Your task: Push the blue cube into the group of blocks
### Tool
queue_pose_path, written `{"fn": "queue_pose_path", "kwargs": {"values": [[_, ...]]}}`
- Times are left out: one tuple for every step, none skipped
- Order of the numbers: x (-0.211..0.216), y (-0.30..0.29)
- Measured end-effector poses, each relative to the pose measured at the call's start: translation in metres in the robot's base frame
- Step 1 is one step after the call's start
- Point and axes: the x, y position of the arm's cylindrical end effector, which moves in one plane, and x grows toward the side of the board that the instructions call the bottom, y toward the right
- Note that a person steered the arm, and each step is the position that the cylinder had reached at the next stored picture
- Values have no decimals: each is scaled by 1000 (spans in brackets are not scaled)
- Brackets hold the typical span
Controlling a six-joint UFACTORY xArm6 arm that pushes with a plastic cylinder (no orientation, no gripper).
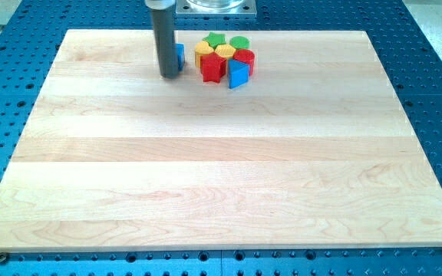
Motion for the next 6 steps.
{"fn": "queue_pose_path", "kwargs": {"values": [[-10,-61],[-43,-39],[-36,-1],[-20,28],[-16,46],[-16,47]]}}
